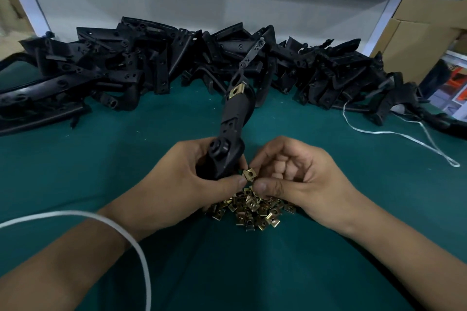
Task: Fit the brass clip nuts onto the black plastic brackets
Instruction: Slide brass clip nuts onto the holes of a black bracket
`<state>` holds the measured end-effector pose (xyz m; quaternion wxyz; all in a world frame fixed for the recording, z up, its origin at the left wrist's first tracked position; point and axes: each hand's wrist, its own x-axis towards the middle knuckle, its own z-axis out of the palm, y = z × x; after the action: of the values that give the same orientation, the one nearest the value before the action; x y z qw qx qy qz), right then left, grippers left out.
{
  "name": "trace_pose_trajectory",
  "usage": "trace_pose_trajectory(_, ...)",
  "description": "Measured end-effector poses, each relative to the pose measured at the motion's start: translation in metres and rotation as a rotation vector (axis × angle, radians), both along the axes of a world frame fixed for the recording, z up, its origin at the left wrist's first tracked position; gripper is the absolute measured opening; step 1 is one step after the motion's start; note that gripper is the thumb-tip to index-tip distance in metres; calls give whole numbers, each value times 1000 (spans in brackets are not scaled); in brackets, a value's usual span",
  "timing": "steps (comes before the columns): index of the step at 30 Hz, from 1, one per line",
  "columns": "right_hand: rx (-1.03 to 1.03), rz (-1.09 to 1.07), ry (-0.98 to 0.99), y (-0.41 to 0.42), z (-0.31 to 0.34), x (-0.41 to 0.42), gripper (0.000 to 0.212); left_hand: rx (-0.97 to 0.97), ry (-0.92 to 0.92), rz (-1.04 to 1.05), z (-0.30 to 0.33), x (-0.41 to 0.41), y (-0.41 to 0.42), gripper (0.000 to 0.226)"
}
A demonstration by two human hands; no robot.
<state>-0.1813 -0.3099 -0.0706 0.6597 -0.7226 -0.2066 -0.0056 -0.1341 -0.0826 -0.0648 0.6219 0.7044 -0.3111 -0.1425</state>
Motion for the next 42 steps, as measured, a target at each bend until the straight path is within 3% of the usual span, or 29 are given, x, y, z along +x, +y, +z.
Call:
trace_pose_trajectory(13, -77, 2, 23, 6, -3, 1, 14, -10, 66, -73, 2, 5, 4, 10)
trace_pose_trajectory(24, -74, -180, -43, 13, -7, 2, 14, -15, -43, 81, -3, 6, -1, 10)
trace_pose_trajectory(28, -151, -175, -110, 9, -7, -1, 20, 31, -82, 75, -6, 3, -1, 20)
trace_pose_trajectory(33, -351, -206, -311, 5, -7, 0, 20, -37, 131, -16, -3, 5, 2, 21)
trace_pose_trajectory(42, -420, -157, -321, 5, -6, -3, 14, 82, 39, -55, 1, 1, 0, 16)
